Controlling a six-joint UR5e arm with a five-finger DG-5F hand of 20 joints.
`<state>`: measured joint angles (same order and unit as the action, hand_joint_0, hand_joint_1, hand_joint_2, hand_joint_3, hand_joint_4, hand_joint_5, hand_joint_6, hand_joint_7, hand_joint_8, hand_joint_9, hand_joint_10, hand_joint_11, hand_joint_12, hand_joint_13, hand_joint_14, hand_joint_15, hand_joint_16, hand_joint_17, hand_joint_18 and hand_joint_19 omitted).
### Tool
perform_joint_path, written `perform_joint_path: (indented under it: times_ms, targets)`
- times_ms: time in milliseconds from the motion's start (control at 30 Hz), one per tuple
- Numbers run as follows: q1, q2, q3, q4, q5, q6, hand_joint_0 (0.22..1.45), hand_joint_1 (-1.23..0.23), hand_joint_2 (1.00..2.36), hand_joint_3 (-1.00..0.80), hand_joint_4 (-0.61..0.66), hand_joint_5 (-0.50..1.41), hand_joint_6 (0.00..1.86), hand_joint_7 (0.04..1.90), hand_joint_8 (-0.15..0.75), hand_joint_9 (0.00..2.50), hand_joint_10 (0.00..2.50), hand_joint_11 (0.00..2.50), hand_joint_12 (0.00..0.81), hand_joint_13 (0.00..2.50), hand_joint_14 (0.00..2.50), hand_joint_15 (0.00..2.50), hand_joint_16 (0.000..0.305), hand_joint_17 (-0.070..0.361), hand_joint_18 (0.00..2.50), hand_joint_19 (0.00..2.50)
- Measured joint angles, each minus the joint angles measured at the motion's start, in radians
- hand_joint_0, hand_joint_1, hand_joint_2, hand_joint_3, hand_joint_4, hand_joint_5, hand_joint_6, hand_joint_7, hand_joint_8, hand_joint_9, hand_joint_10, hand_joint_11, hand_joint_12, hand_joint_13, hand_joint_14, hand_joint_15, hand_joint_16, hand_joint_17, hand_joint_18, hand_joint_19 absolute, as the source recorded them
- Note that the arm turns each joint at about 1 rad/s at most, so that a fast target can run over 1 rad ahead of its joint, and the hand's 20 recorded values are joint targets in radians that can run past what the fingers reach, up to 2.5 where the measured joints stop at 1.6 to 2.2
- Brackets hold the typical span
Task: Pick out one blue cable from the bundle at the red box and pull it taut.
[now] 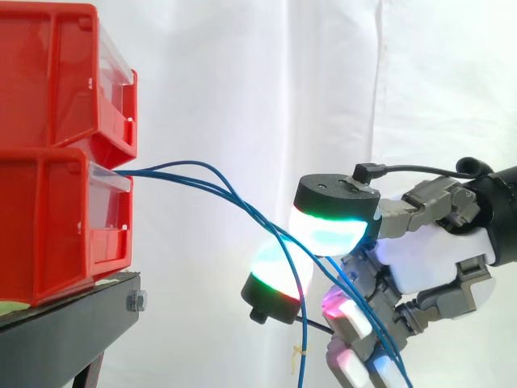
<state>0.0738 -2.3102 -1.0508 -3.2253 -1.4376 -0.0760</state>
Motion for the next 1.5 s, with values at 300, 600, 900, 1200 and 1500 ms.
perform_joint_path:
  times_ms: [300, 600, 900, 1200, 1500]
  targets:
    - [0.0, 0.021, 0.0, -0.039, 0.002, 0.005, 0.47, -0.63, 1.0, -0.5, -0.05, -0.08, 0.88, 0.89, 0.229, 1.19, 0.02, 0.62, 0.302, 0.98, 0.03, 0.64, 0.047, 0.105, 0.88, 0.8]
    - [0.001, 0.025, 0.001, -0.048, 0.002, 0.006, 0.54, -0.6, 1.0, -0.5, -0.08, -0.08, 0.88, 0.94, 0.211, 1.2, 0.02, 0.64, 0.277, 0.96, 0.03, 0.66, 0.041, 0.091, 0.84, 0.83]
    - [0.0, 0.026, 0.011, -0.057, 0.002, 0.008, 0.55, -0.66, 1.01, -0.38, -0.09, -0.08, 0.88, 0.95, 0.211, 1.2, 0.02, 0.65, 0.279, 0.96, 0.03, 0.66, 0.04, 0.09, 0.83, 0.83]
    - [0.001, 0.026, 0.019, -0.068, 0.002, 0.009, 0.54, -0.73, 1.02, -0.18, -0.13, -0.06, 0.89, 0.95, 0.223, 1.23, 0.02, 0.63, 0.287, 0.97, 0.02, 0.65, 0.043, 0.096, 0.86, 0.81]
    - [0.005, 0.026, 0.023, -0.074, 0.012, 0.009, 0.55, -0.79, 1.02, -0.09, -0.18, -0.03, 0.89, 0.93, 0.228, 1.28, 0.02, 0.59, 0.308, 1.01, 0.02, 0.63, 0.048, 0.109, 0.93, 0.78]
